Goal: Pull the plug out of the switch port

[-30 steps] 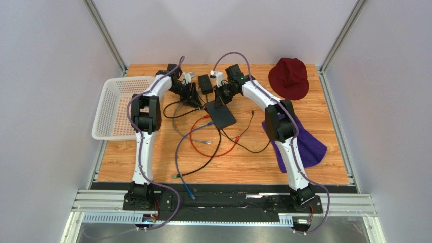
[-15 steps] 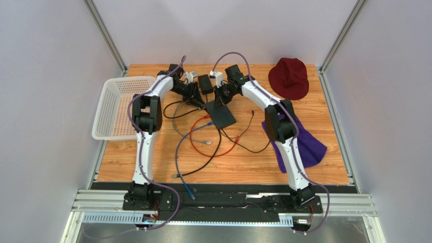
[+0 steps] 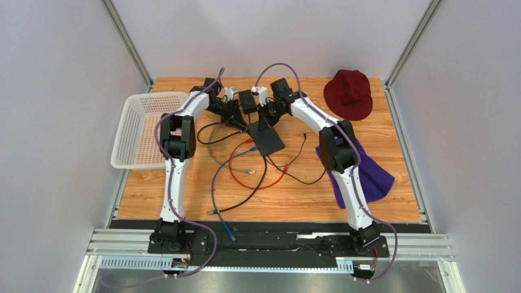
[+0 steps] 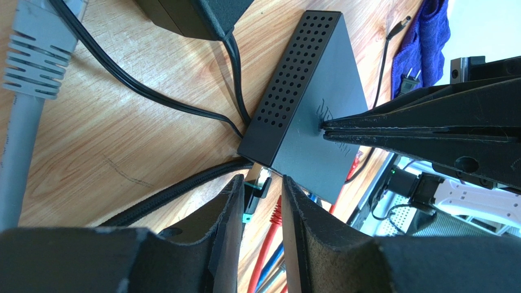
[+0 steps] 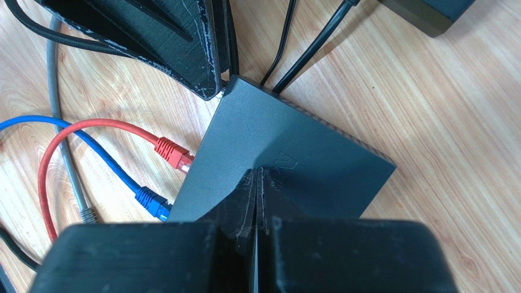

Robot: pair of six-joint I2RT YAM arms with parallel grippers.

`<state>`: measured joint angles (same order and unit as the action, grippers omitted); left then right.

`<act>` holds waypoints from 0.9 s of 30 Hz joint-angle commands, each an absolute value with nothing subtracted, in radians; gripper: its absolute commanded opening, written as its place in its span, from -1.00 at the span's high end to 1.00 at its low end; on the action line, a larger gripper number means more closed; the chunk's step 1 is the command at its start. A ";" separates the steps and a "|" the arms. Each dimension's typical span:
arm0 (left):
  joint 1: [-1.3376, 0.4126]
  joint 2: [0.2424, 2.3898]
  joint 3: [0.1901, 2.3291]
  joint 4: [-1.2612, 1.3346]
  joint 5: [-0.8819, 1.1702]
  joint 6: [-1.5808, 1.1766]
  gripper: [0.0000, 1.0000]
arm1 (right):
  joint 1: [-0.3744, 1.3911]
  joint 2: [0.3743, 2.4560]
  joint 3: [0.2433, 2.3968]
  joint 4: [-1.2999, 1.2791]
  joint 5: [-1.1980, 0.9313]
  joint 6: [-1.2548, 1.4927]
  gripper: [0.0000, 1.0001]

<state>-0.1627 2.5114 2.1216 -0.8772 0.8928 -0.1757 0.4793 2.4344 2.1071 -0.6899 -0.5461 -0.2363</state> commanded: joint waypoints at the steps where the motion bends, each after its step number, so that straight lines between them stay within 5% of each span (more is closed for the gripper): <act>1: -0.170 2.523 2.140 -0.885 0.931 -0.163 0.28 | 0.509 2.507 2.042 -0.802 -0.436 -0.282 1.00; 21: -0.187 2.560 2.172 -0.919 0.893 -0.123 0.36 | 0.511 2.511 2.043 -0.805 -0.428 -0.284 1.00; 27: -0.172 2.562 2.161 -0.911 0.920 -0.169 0.20 | 0.511 2.510 2.042 -0.805 -0.428 -0.284 1.00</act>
<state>-0.1688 2.5381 2.1368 -0.9089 0.8852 -0.1486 0.4843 2.4317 2.1063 -0.6918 -0.5304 -0.2420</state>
